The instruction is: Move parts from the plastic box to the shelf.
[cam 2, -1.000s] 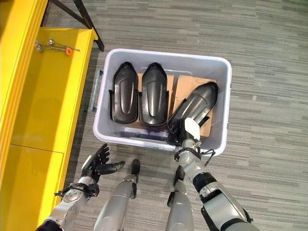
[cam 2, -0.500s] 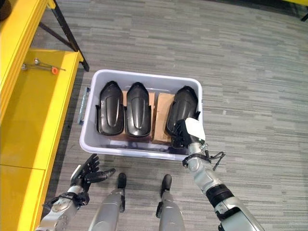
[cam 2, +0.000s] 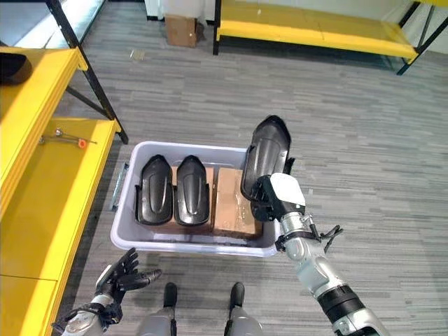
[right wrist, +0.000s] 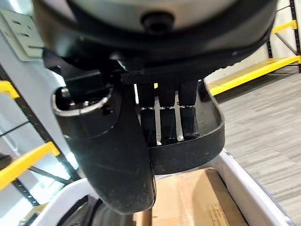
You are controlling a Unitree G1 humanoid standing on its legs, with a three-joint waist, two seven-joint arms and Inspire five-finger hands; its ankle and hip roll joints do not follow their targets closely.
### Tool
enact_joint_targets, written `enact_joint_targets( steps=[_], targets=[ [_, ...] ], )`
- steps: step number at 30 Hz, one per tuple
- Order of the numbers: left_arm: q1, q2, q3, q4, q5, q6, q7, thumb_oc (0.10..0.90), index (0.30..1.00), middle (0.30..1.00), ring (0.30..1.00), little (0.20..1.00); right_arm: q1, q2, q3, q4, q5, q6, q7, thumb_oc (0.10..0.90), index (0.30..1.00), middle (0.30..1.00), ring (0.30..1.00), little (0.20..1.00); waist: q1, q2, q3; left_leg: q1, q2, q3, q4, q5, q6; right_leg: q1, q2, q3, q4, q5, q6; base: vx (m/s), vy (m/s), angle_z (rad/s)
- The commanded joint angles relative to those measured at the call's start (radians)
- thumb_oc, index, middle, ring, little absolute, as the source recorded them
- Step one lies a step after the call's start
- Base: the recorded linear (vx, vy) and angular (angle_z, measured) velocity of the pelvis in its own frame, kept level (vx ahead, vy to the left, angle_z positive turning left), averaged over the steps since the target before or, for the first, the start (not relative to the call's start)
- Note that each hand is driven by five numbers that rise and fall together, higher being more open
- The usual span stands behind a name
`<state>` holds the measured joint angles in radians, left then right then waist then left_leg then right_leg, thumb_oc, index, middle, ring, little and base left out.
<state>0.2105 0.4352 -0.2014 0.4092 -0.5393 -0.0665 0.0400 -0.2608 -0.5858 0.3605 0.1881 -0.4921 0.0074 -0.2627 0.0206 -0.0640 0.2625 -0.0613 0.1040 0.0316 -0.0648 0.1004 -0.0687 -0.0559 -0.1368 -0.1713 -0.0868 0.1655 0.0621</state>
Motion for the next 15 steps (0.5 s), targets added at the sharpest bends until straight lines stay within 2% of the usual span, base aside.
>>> enact_joint_targets(
  steps=[1, 7, 11, 15],
  targets=[
    [-0.060, -0.009, -0.019, 0.004, 0.035, -0.076, -0.019, 0.900, 1.000, 1.000, 1.000, 1.000, -0.064, -0.069, -0.056, -0.103, -0.027, -0.090, -0.043, 0.400, 0.300, 0.300, 0.300, 0.300, -0.001, 0.024, -0.138, 0.033, 0.071, 0.009, -0.022, -0.017, 0.002, 0.026, -0.071, 0.022, 0.062, -0.099, 0.087, 0.03, -0.011, 0.02],
    [-0.056, -0.027, -0.001, 0.009, 0.033, -0.074, -0.015, 0.900, 1.000, 1.000, 1.000, 1.000, -0.091, -0.091, -0.034, -0.173, -0.026, -0.115, -0.010, 0.400, 0.300, 0.300, 0.300, 0.300, 0.005, 0.029, -0.172, 0.070, 0.081, 0.009, -0.022, -0.021, -0.001, 0.057, -0.063, 0.019, 0.087, -0.131, 0.080, 0.04, -0.028, 0.00],
    [-0.059, -0.034, 0.020, 0.014, 0.013, -0.079, 0.003, 0.900, 1.000, 1.000, 1.000, 1.000, -0.149, -0.092, 0.018, -0.172, -0.019, -0.122, 0.020, 0.400, 0.300, 0.300, 0.300, 0.300, 0.013, 0.029, -0.159, 0.084, 0.093, 0.000, 0.027, -0.039, 0.001, 0.051, -0.049, 0.033, 0.178, -0.184, 0.066, 0.02, -0.050, -0.01],
    [-0.059, -0.039, 0.031, 0.015, 0.004, -0.077, 0.011, 0.900, 1.000, 1.000, 1.000, 1.000, -0.192, -0.095, 0.054, -0.172, -0.017, -0.125, 0.033, 0.400, 0.300, 0.300, 0.300, 0.300, 0.023, 0.031, -0.150, 0.088, 0.106, -0.012, 0.049, -0.043, -0.002, 0.051, -0.036, 0.026, 0.215, -0.217, 0.057, 0.00, -0.080, 0.01]
  ],
)
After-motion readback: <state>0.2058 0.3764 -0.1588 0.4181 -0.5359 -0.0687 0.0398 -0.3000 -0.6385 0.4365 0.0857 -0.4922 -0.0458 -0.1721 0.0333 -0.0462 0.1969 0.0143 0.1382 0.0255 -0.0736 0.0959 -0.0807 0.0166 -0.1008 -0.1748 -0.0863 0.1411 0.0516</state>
